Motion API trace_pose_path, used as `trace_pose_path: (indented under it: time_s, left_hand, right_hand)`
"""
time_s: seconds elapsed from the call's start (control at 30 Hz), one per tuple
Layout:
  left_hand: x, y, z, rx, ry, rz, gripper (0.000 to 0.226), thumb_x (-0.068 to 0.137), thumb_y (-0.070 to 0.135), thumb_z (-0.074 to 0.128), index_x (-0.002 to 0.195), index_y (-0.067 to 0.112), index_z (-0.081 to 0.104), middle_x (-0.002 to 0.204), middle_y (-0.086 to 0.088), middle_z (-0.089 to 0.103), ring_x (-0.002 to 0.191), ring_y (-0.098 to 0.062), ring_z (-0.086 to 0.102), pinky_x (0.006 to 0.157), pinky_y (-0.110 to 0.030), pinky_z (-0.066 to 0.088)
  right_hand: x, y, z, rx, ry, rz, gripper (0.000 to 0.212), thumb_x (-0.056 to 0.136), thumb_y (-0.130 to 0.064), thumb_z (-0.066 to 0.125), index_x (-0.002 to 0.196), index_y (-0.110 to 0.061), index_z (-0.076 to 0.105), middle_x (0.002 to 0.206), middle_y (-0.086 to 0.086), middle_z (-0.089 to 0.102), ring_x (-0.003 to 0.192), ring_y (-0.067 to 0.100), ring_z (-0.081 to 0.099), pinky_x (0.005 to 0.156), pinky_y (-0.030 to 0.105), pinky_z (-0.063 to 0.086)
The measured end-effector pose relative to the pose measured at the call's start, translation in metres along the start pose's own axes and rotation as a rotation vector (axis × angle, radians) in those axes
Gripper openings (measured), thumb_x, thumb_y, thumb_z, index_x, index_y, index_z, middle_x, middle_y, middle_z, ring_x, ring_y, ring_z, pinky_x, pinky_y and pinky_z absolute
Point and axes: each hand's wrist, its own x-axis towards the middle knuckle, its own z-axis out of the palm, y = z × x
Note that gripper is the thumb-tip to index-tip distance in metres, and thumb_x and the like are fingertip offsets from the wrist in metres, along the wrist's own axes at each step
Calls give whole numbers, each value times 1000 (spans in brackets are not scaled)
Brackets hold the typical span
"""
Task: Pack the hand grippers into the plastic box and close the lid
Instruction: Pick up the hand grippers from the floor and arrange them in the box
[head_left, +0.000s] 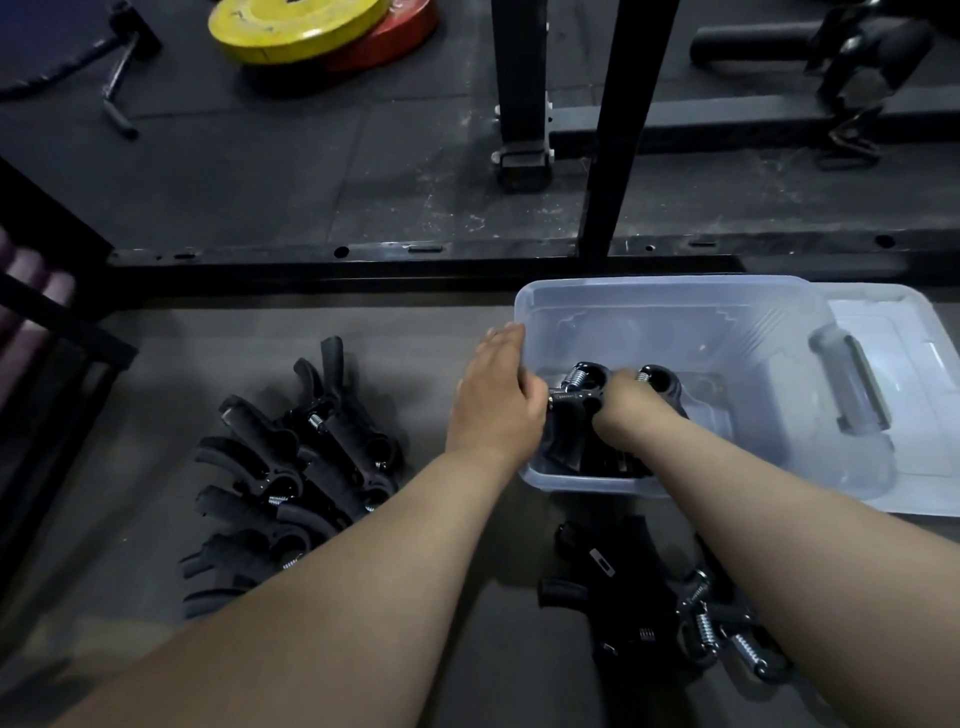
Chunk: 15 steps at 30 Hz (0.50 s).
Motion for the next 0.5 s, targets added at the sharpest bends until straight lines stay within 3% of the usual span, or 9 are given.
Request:
trace_pose_path:
  time_s: [0.23,0.4,0.5]
  left_hand:
    - [-2,1,-1,-2,1,4,55,93,15,46,148,15,37,154,1,38,146,-14,24,120,-28,18]
    - [-1,1,0,-9,7,6,55,93,15,47,148,14,37,153,0,39,146,-14,25,120,-26,18]
    - [-1,1,0,-11,3,2,56,94,15,47,148,15,37,154,1,38,146,-13,24,119,-25,16]
  right_hand:
    - [3,-2,2,59,-12,-6,62,91,-16,57,139,11,29,122,24,60,113,37,58,79,31,44]
    - [4,3,0,98,16,-54,29,90,-18,58,113,-1,57,95,17,65,97,35,63,69,29,41]
    - [5,4,1,97,36,-67,28,90,-19,60,111,-1,57,101,20,67,99,35,63,69,29,40]
